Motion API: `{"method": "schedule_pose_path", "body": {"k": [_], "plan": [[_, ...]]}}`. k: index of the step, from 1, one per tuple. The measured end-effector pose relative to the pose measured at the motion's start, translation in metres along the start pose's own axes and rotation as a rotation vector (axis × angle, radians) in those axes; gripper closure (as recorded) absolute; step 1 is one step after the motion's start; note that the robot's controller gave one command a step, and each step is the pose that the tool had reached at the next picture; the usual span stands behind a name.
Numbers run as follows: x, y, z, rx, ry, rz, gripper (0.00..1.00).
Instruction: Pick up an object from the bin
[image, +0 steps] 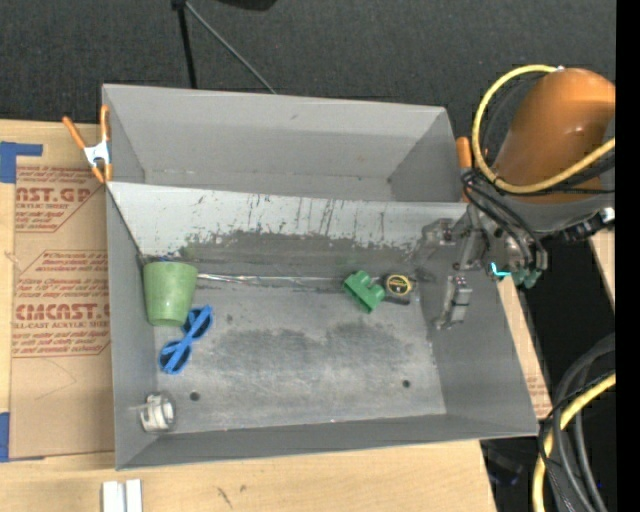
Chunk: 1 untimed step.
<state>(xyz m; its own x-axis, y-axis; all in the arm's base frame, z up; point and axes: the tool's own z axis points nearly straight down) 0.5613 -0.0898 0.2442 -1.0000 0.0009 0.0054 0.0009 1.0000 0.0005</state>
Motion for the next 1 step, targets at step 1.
{"method": "schedule_pose_path", "body": {"k": [1], "plan": [[-0.0276, 0.0206, 0.1546, -0.002, -0.002, 0.147, 0.0]]}}
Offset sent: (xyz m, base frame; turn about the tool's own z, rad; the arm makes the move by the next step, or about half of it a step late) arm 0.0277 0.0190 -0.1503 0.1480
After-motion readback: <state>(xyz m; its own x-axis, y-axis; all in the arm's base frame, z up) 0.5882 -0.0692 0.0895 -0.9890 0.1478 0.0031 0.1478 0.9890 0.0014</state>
